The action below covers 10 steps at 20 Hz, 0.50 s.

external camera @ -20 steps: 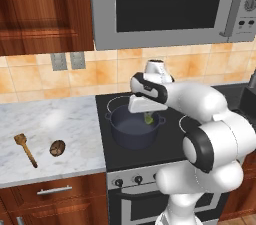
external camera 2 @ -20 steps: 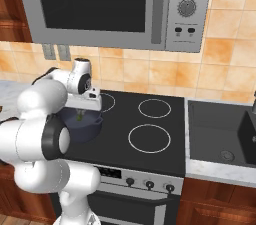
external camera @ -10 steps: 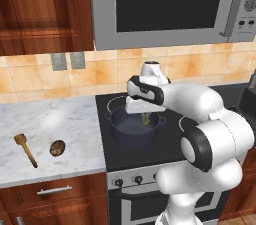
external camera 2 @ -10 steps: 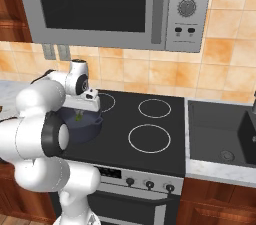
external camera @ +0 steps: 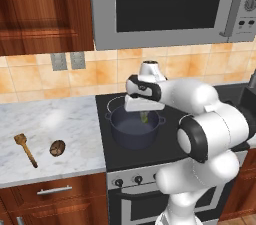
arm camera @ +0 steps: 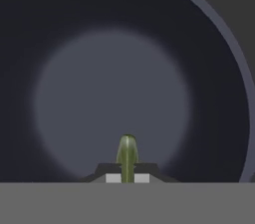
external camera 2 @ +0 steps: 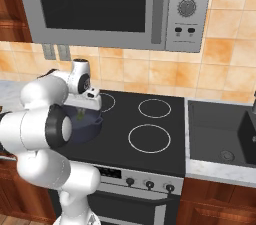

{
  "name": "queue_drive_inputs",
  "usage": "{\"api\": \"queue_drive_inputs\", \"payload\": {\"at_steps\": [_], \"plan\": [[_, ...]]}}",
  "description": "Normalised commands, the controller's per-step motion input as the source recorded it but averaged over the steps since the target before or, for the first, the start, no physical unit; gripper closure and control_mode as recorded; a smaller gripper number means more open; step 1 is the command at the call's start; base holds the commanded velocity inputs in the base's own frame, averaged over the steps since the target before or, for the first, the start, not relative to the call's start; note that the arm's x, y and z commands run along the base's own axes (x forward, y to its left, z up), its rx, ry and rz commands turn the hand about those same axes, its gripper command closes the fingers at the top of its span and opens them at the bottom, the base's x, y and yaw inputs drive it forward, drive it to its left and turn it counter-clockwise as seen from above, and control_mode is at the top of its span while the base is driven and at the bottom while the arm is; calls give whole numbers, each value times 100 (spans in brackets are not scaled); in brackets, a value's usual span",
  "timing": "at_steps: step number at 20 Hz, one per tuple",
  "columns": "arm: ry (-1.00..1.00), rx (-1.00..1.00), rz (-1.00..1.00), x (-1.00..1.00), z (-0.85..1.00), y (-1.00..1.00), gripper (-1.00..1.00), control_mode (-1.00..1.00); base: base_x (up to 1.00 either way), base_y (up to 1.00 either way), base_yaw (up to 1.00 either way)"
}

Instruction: Put the potato and lemon wedge in the pot. Retrieve the spatula and lightly stir the vegetables in the pot.

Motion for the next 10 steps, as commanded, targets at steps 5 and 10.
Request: {"api": "queue_drive_inputs", "payload": {"at_steps": [5, 10], "plan": [[0, 0, 0, 8, -2, 0, 100, -100, 0, 0, 0], [0, 0, 0, 1, -8, 0, 100, -100, 0, 0, 0]]}}
